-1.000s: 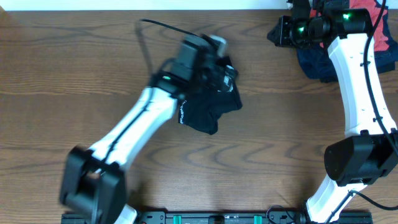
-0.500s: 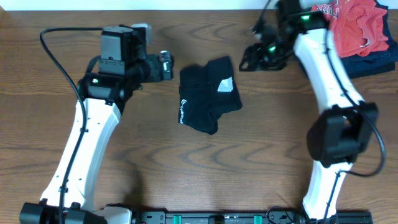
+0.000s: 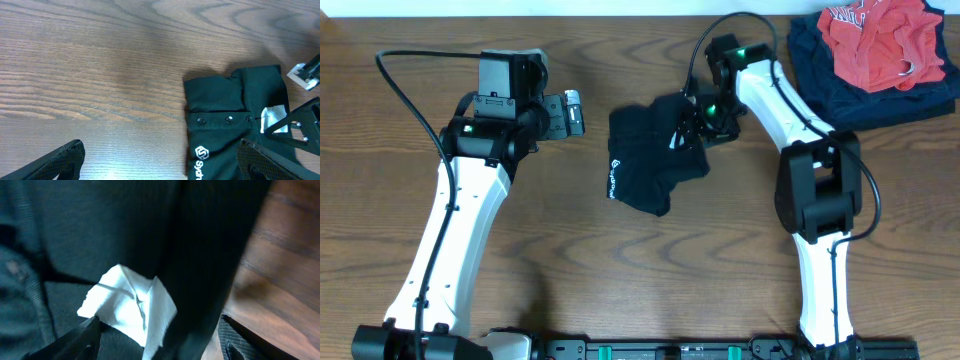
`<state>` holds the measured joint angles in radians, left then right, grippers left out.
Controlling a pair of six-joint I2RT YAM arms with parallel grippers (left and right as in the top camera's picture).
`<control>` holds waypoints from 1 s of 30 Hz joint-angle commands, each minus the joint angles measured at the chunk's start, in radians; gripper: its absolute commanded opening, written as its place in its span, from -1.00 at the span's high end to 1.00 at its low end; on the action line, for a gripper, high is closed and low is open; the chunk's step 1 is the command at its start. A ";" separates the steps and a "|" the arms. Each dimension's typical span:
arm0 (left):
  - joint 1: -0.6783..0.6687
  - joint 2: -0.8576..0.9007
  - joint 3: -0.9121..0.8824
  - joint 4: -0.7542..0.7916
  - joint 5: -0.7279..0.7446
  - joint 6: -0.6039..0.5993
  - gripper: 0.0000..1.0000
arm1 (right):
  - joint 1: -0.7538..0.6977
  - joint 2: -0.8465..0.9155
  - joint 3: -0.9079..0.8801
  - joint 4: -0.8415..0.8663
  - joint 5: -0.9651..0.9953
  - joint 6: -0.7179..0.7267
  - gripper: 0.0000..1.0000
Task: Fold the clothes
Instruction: 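Grasp the folded black shirt bundle with the right gripper, then carry the shirt with the right gripper to the top-right clothes stack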
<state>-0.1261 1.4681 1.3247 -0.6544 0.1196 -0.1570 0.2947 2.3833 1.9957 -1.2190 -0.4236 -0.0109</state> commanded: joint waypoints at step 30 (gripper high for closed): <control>0.008 0.027 0.009 -0.011 -0.114 0.029 -0.96 | -0.021 0.038 0.047 0.087 -0.298 -0.006 0.97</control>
<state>-0.1253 1.4841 1.3243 -0.6628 0.0189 -0.1345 0.3058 2.4283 1.9965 -1.1358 -0.5888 -0.0055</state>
